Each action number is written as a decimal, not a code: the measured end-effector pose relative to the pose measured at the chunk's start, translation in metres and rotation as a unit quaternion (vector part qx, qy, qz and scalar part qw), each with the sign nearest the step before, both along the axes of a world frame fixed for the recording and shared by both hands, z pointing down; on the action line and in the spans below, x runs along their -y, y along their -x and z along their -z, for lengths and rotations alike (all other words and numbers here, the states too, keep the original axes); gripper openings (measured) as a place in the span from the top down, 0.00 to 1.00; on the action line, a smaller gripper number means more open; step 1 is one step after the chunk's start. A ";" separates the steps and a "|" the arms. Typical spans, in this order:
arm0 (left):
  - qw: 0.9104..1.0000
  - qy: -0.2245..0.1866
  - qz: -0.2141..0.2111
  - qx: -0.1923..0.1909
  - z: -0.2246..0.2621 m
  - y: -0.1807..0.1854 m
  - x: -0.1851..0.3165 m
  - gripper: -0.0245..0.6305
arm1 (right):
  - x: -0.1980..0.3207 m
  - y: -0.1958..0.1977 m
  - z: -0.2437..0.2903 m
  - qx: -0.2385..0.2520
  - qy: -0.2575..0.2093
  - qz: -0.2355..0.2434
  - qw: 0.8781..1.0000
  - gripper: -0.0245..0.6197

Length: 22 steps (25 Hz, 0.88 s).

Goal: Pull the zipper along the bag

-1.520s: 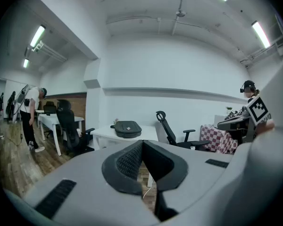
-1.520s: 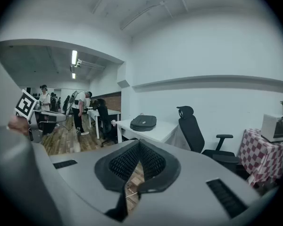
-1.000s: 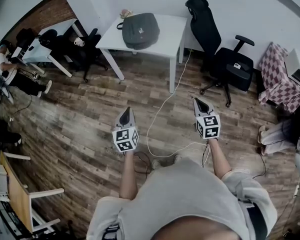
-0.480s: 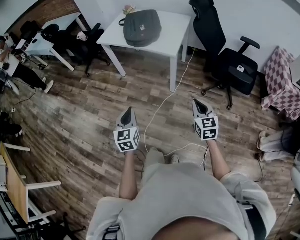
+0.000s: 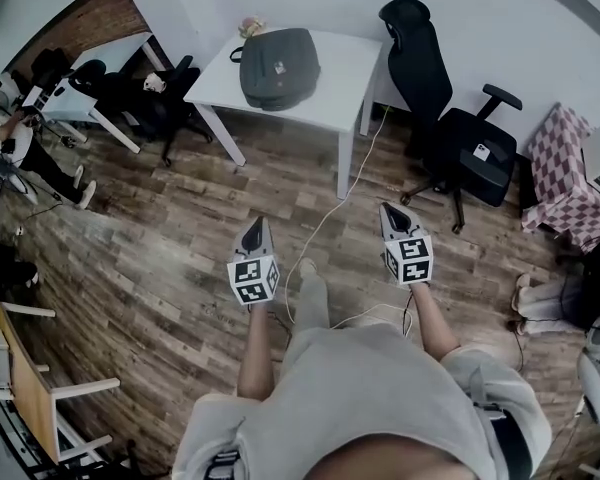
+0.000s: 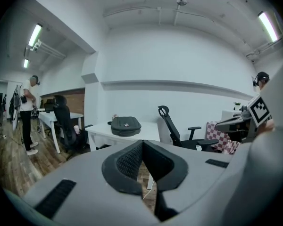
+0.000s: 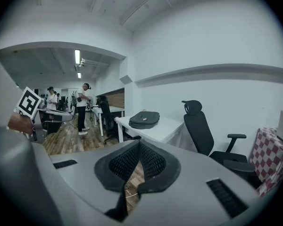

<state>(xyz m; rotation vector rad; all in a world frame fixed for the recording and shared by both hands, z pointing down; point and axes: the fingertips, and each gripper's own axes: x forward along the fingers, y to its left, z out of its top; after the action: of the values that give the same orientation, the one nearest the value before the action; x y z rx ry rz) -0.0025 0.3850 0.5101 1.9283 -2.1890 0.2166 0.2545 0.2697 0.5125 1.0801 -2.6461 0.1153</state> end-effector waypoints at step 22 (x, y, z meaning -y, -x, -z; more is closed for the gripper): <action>0.996 0.001 -0.091 -0.025 0.001 0.158 0.257 0.92 | 0.201 0.164 0.009 -0.041 -0.001 -0.054 0.998 0.94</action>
<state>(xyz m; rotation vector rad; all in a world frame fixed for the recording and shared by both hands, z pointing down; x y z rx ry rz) -0.1606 0.1283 0.5095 2.1097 -1.9809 0.1978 0.0909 0.0683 0.5034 1.2009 -2.5162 0.0889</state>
